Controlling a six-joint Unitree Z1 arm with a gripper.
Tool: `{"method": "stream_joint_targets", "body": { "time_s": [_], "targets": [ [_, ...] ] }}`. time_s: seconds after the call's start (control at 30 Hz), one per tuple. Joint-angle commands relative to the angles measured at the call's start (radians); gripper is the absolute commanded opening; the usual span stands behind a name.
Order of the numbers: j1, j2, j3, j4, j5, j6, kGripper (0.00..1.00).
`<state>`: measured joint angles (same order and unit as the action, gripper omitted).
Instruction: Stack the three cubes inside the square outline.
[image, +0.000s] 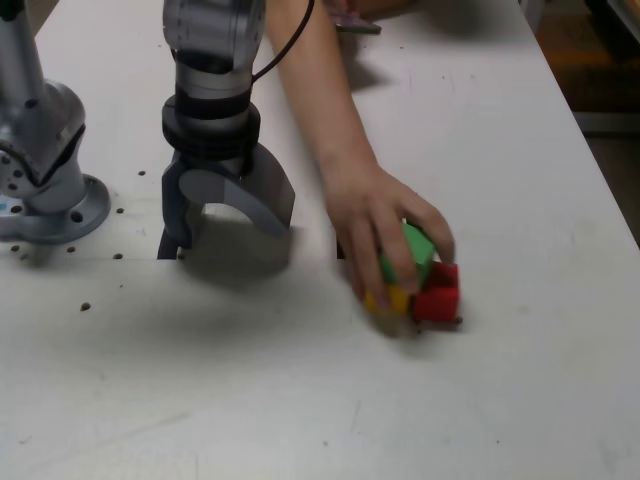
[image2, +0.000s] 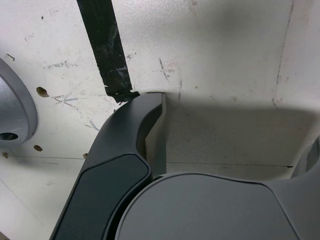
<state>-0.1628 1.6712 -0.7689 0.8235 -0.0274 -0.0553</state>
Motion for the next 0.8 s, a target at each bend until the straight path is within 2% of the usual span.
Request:
{"method": "stream_joint_targets", "body": {
  "time_s": [0.0,0.4,0.53,0.63,0.77],
  "targets": [
    [-0.001,0.002,-0.002,0.001,0.001,-0.001,1.0],
    [-0.001,0.007,-0.001,0.002,0.001,-0.001,1.0],
    [-0.001,0.0,-0.013,0.026,0.005,-0.002,1.0],
    [-0.008,-0.014,-0.045,0.075,0.019,-0.01,1.0],
    [-0.029,-0.028,-0.126,0.203,0.059,-0.035,1.0]
  ]
}}
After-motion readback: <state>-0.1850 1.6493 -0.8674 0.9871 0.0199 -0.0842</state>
